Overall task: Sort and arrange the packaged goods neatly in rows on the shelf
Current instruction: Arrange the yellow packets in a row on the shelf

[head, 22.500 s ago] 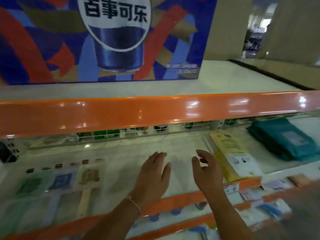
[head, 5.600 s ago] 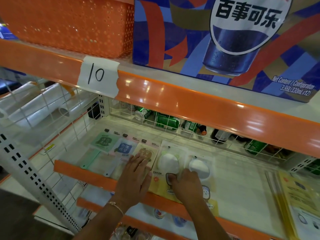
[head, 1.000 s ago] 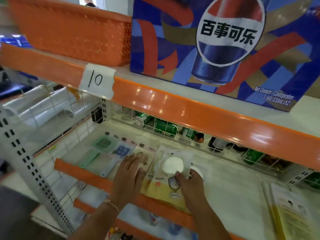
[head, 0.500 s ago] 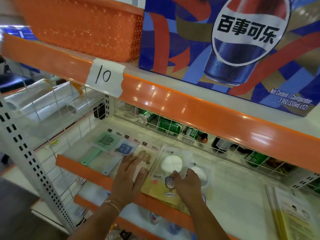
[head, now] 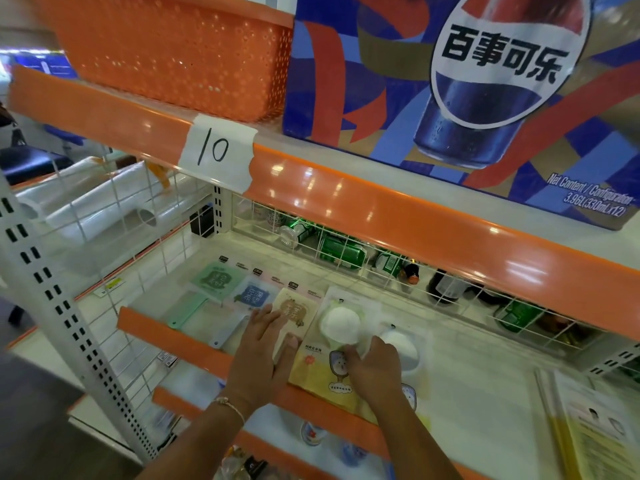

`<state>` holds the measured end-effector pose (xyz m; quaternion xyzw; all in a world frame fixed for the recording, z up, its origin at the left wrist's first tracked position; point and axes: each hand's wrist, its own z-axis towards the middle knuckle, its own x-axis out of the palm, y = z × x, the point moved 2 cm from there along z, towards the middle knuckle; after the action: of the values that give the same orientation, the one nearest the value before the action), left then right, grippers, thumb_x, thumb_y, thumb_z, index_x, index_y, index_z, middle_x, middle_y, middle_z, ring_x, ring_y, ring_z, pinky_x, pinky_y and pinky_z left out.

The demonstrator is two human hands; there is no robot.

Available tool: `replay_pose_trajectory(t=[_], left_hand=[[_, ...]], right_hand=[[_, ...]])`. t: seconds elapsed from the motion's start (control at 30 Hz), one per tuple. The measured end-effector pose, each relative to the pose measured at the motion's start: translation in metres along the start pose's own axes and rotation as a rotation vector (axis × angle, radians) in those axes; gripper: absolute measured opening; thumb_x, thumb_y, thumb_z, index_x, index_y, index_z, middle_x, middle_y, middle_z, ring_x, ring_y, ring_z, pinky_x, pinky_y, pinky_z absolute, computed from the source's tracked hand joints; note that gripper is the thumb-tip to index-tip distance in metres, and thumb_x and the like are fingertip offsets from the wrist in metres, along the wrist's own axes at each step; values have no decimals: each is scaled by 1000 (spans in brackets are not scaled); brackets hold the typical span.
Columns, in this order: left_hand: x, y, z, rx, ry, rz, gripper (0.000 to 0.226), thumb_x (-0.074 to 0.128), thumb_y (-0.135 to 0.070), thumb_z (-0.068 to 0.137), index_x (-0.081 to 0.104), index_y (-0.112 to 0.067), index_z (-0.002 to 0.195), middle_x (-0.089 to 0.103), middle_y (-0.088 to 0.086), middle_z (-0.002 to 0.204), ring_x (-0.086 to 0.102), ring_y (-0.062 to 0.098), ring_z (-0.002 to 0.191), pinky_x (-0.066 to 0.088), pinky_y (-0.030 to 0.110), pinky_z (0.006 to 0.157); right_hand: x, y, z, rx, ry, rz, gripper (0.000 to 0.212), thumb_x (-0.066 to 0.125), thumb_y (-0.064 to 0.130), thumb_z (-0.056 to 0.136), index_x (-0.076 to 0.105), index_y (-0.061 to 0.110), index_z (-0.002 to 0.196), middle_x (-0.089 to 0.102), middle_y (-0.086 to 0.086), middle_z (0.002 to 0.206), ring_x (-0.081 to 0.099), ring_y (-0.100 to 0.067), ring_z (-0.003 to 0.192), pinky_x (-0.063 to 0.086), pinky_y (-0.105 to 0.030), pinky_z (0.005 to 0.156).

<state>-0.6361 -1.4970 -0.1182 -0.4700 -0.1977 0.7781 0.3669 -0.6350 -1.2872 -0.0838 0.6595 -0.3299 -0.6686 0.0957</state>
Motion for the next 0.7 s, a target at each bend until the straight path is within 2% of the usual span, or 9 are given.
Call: replay_pose_trajectory(t=[0.1,0.17,0.3,0.4,0.5,0.6,0.7], left_hand=[[-1,-1,0,22,-10,17,47,45,-38,94,58,-5,125,54,8,134,39,25,136,34,51,111],[-1,-3,0,34,-17,27,47,45,-37,94,59,-4,124,56,9,132,41,25,135,34,50,111],[-1,-3,0,56,-16,51,49,44,-38,94,59,-3,123,56,9,130,42,25,134,33,48,112],[-2,-5,-1,64,-18,63,49,44,-38,93,60,-2,122,57,10,128,43,26,133,33,48,112],[-3,-6,-1,63,-9,66,47,46,-37,92,61,-1,120,59,11,126,45,26,130,36,49,110],[-4,-6,0,38,19,69,48,47,-37,92,60,-2,121,57,11,128,44,27,132,37,51,109],[-5,-7,-1,37,27,72,49,47,-38,92,60,-1,121,58,12,128,44,27,131,37,51,109]], right_hand=[[0,-1,-2,16,-13,-3,37,58,46,91,51,10,96,50,-9,98,43,-15,73,29,-21,53],[1,-2,-4,0,-25,19,34,59,44,90,51,12,97,48,-10,100,47,-18,77,38,-28,63],[4,-5,-9,-23,-38,41,53,60,46,88,52,14,129,49,-9,116,52,-27,107,40,-29,78],[8,-4,-13,-74,-53,-57,58,55,57,80,55,18,123,56,-9,114,50,-30,110,38,-34,80],[6,-1,-21,-114,-88,-214,69,48,68,80,52,22,131,53,-6,126,43,-29,115,38,-37,91],[5,-2,-23,-119,-87,-227,66,47,70,81,55,23,126,54,-3,126,43,-27,114,37,-37,92],[6,-3,-23,-146,-109,-216,59,43,70,79,59,24,113,58,-2,119,47,-26,109,37,-37,87]])
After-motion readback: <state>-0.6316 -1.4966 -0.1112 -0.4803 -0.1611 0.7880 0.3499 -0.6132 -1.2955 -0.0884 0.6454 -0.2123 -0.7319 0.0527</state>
